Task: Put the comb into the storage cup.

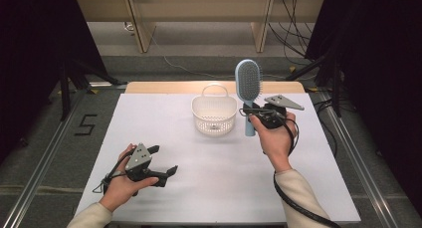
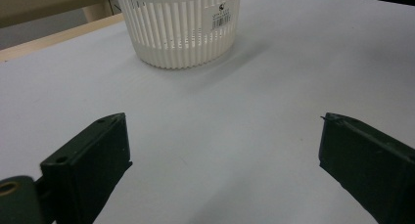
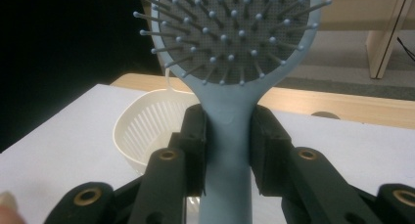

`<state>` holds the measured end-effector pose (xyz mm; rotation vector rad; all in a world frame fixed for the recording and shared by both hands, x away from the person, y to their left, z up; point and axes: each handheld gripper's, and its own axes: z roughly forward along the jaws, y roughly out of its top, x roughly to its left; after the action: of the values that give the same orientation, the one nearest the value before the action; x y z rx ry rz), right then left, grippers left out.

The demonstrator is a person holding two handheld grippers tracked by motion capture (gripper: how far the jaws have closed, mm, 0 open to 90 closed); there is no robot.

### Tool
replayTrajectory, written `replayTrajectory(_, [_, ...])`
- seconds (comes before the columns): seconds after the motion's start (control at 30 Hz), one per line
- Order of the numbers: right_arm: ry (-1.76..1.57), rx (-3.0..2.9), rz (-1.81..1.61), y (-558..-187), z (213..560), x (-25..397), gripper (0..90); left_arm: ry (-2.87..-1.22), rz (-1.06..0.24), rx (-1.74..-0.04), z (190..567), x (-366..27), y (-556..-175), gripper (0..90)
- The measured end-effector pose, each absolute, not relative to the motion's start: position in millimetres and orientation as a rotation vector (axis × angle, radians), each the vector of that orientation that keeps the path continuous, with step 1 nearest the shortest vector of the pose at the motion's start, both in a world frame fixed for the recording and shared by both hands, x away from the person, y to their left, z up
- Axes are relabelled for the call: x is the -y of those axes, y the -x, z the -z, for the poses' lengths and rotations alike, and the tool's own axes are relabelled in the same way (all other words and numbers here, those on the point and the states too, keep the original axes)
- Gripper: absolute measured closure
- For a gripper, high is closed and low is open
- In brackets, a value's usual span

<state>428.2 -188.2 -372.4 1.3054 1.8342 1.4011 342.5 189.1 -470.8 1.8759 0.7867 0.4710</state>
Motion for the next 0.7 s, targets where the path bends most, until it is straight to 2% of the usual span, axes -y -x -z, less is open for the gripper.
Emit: replayTrajectory(0.7, [-1.305,-1.832,-1.410,-434.5,369.7,182.9,70.8,-1.878,-0.468,-0.787,470.7,-189.1,-342.5,4.5])
